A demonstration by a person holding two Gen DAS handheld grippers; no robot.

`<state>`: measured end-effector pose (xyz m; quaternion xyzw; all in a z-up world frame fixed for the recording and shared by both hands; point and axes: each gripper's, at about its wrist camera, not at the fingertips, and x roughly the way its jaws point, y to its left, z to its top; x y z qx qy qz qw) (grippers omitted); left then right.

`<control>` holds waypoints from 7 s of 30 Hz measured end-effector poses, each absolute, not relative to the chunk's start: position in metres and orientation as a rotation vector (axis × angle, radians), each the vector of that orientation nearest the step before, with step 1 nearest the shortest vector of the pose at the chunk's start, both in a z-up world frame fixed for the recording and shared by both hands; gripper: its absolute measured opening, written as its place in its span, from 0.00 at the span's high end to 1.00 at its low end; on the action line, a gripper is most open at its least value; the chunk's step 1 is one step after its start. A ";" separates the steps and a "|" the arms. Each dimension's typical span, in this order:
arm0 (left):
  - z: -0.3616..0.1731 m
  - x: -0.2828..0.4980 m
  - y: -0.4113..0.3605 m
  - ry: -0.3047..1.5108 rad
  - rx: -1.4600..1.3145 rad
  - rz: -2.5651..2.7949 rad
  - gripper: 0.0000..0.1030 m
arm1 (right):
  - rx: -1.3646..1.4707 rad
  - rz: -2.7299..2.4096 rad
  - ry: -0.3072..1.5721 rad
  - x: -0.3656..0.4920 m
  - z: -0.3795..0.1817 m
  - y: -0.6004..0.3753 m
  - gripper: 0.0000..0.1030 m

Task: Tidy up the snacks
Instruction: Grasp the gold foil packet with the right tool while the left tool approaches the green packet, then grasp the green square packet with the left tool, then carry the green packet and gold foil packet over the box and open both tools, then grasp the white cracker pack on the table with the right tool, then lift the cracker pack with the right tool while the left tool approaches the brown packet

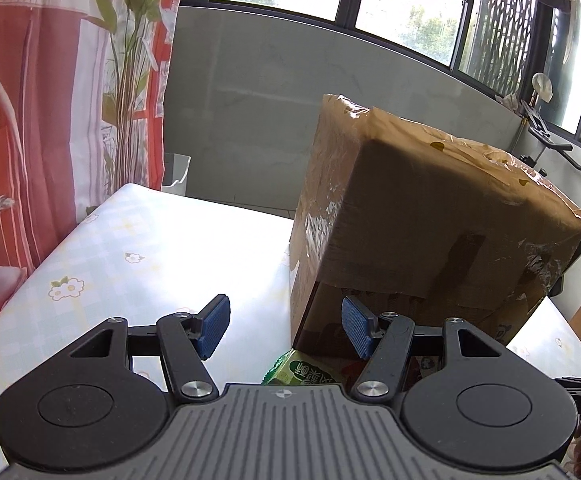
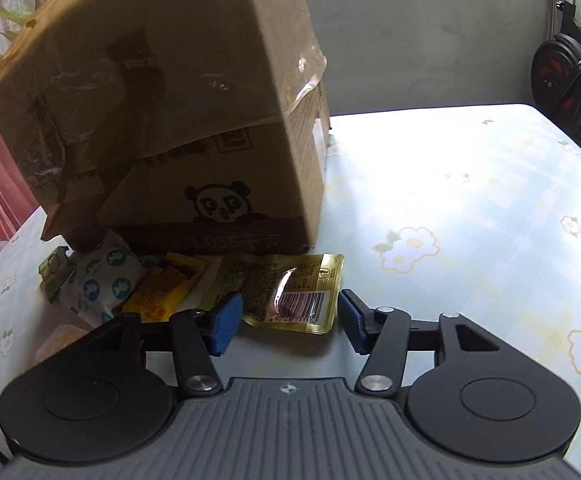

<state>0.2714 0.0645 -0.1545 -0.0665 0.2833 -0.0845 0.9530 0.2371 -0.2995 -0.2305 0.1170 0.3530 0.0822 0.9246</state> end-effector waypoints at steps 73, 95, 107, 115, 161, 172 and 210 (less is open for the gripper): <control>-0.235 0.339 0.013 0.839 -0.204 0.075 0.37 | 0.066 0.248 0.612 0.239 -0.240 -0.251 0.54; -0.211 0.236 0.028 0.702 -0.148 -0.029 0.59 | 0.110 0.262 0.512 0.221 -0.236 -0.260 0.54; -0.117 0.231 -0.018 0.422 -0.016 -0.251 0.59 | 0.163 0.323 0.317 0.183 -0.143 -0.281 0.54; -0.047 0.273 -0.051 0.267 0.022 -0.354 0.59 | 0.169 0.346 0.220 0.236 -0.061 -0.289 0.54; -0.148 0.247 0.027 0.537 -0.095 -0.181 0.40 | 0.053 0.407 0.556 0.209 -0.181 -0.198 0.35; -0.183 0.242 0.040 0.624 -0.152 -0.139 0.41 | -0.242 0.570 0.707 0.222 -0.225 -0.154 0.26; -0.243 0.188 -0.038 0.858 0.108 -0.384 0.41 | 0.141 0.334 0.574 0.156 -0.236 -0.240 0.49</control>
